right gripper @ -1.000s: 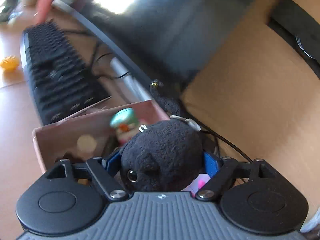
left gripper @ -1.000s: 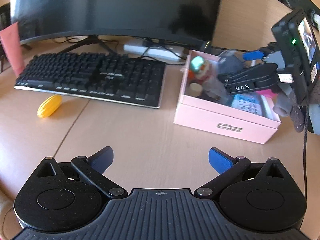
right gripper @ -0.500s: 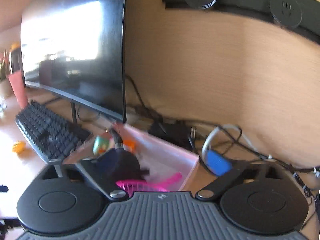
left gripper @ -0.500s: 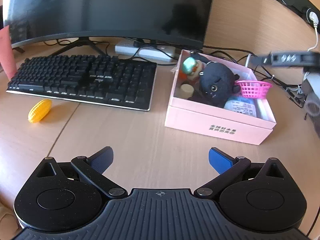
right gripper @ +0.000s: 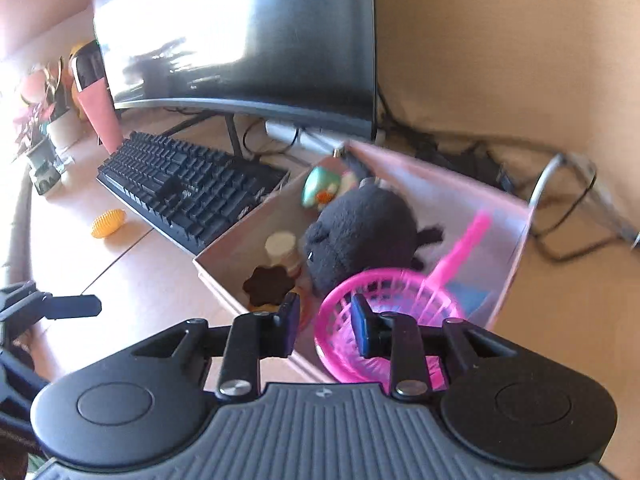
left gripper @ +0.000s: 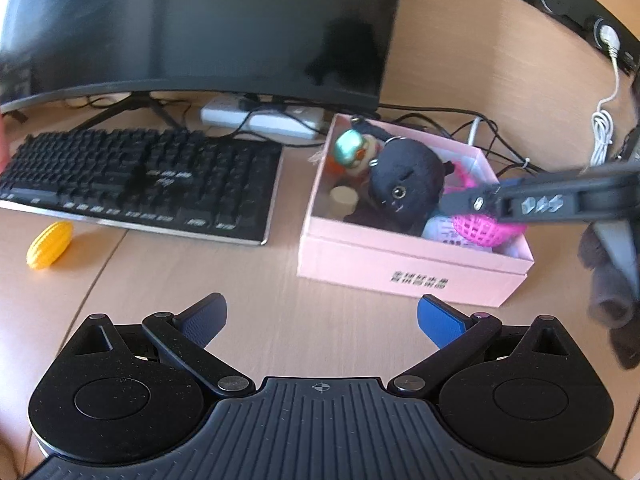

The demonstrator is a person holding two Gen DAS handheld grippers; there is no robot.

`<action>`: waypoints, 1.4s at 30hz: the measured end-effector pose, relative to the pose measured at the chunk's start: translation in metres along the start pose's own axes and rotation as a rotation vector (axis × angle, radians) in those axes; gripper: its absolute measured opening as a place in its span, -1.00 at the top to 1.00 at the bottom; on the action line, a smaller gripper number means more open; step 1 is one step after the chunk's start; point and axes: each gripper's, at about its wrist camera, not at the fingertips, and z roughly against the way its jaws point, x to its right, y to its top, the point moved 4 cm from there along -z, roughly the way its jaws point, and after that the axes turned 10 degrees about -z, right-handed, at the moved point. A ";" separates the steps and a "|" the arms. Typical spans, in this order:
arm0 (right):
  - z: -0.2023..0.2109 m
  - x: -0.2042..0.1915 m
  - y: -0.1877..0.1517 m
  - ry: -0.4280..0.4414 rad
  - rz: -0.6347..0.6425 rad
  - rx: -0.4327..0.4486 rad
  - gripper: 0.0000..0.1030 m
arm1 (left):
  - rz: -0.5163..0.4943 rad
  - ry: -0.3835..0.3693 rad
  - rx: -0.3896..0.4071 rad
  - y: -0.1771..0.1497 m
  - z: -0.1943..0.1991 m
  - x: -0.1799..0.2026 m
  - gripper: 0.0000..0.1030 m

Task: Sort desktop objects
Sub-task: 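Lower the pink net into the box beside the plush cat with the right tool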

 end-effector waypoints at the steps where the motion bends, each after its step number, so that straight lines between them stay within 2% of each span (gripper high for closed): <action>1: 0.007 0.000 0.004 -0.004 0.014 0.023 0.21 | -0.014 -0.003 0.002 0.002 -0.005 0.002 -1.00; 2: 0.013 0.000 0.008 -0.016 0.032 0.047 0.03 | -0.029 -0.004 0.000 0.005 -0.010 0.005 -1.00; 3: 0.019 0.001 0.011 -0.037 0.055 0.070 -0.01 | -0.043 -0.006 -0.002 0.008 -0.015 0.007 -1.00; 8: 0.027 -0.003 0.013 -0.049 0.072 0.074 -0.02 | -0.083 -0.002 0.001 0.018 -0.024 0.017 -1.00; 10: 0.022 -0.009 0.009 -0.092 0.111 0.068 0.01 | -0.085 -0.003 -0.004 0.018 -0.024 0.020 -1.00; 12: 0.008 -0.011 0.006 -0.144 0.157 0.054 0.18 | -0.084 -0.006 -0.011 0.016 -0.024 0.021 -1.00; 14: -0.007 -0.009 0.003 -0.189 0.203 -0.008 0.71 | -0.080 -0.013 -0.020 0.013 -0.022 0.021 -1.00; 16: -0.010 -0.006 0.003 -0.210 0.244 -0.056 0.83 | -0.075 -0.014 -0.020 0.010 -0.018 0.019 -1.00; 18: 0.003 -0.003 0.008 -0.197 0.234 -0.042 0.88 | -0.055 -0.011 -0.019 0.007 -0.014 0.015 -1.00; 21: 0.037 0.015 0.032 -0.098 0.048 0.024 0.89 | -0.007 -0.007 -0.025 0.003 -0.011 0.006 -1.00; 25: 0.059 0.056 0.063 0.155 -0.367 0.112 0.89 | -0.002 -0.001 -0.031 0.001 -0.009 0.002 -1.00; 30: 0.043 0.092 0.069 0.399 -0.790 0.195 0.89 | -0.020 -0.003 -0.028 -0.001 0.001 0.001 -1.00; 33: 0.023 0.104 0.051 0.461 -0.980 0.185 0.88 | -0.027 0.005 -0.034 -0.004 0.006 -0.003 -1.00; 35: 0.018 0.108 0.033 0.421 -1.029 0.186 0.77 | -0.023 0.016 -0.037 -0.006 0.007 -0.008 -1.00; 37: 0.023 0.106 0.017 0.342 -0.993 0.194 0.63 | -0.011 0.024 -0.039 -0.006 0.005 -0.014 -1.00; 39: 0.033 0.101 0.007 0.243 -0.897 0.208 0.36 | 0.000 0.022 -0.039 -0.005 0.002 -0.015 -1.00; 41: 0.043 0.094 0.002 0.138 -0.776 0.209 -0.05 | 0.004 0.011 -0.034 -0.002 -0.001 -0.014 -1.00; 42: 0.046 0.090 0.001 0.088 -0.725 0.205 -0.06 | 0.001 0.005 -0.030 -0.001 -0.002 -0.012 -1.00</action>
